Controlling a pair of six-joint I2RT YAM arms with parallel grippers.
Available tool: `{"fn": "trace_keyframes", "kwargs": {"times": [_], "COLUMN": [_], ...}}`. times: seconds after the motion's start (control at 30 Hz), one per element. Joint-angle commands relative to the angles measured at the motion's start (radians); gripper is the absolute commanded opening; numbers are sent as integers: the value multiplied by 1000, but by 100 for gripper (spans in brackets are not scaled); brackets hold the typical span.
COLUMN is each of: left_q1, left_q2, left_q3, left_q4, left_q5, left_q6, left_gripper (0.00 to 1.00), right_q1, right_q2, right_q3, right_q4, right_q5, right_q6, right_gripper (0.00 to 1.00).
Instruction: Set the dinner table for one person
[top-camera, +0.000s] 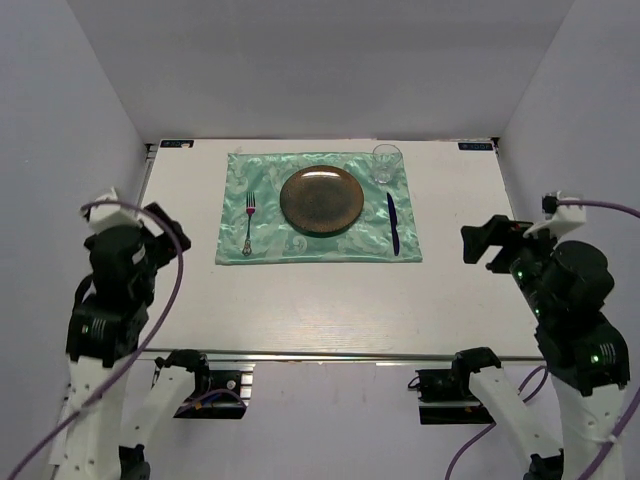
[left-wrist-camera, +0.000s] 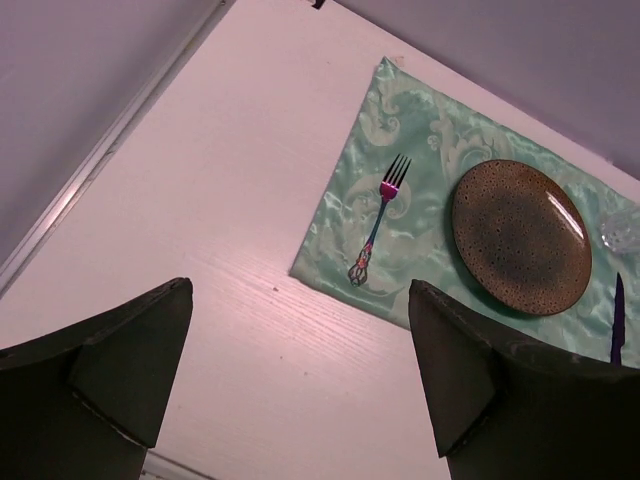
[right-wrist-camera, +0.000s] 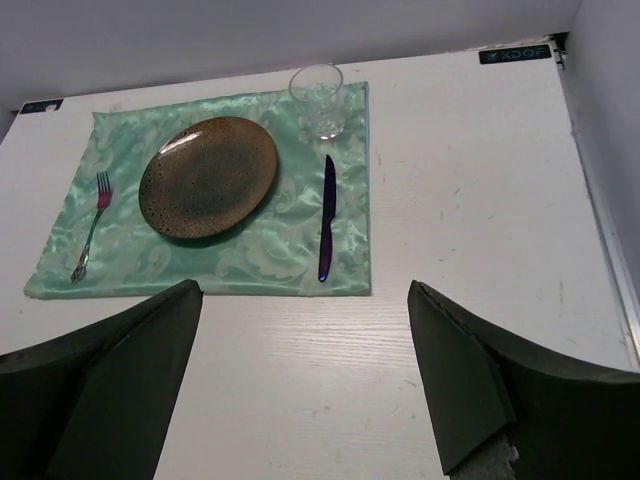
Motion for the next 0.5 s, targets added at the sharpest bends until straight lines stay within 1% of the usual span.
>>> {"fn": "trace_keyframes", "kwargs": {"times": [0.0,0.07,0.17,0.27,0.47], "left_q1": [-6,-15,-15,-15,-15], "left_q2": [-88,-125,-164,-169,-164], "left_q3": [-42,-21,-1,4,-3], "left_q4": [-115,-144,-171,-197,-195], "left_q5": [-60,-27,-37,-72,-53], "left_q6": [-53,-53,-39,-43,-40], "left_gripper": [98,98,98,98,98], "right_q1": [7,9,9,9,9], "right_q2": [-44,-74,-98,-103,-89], "right_q3": [18,12,-1,-4,-8], "right_q4": [-110,-125,-132,-130,-129], "right_q5": [61,50,50,49,46], "right_q6": [-36,-32,-27,-25,-16], "right_gripper": [89,89,89,89,89]}}
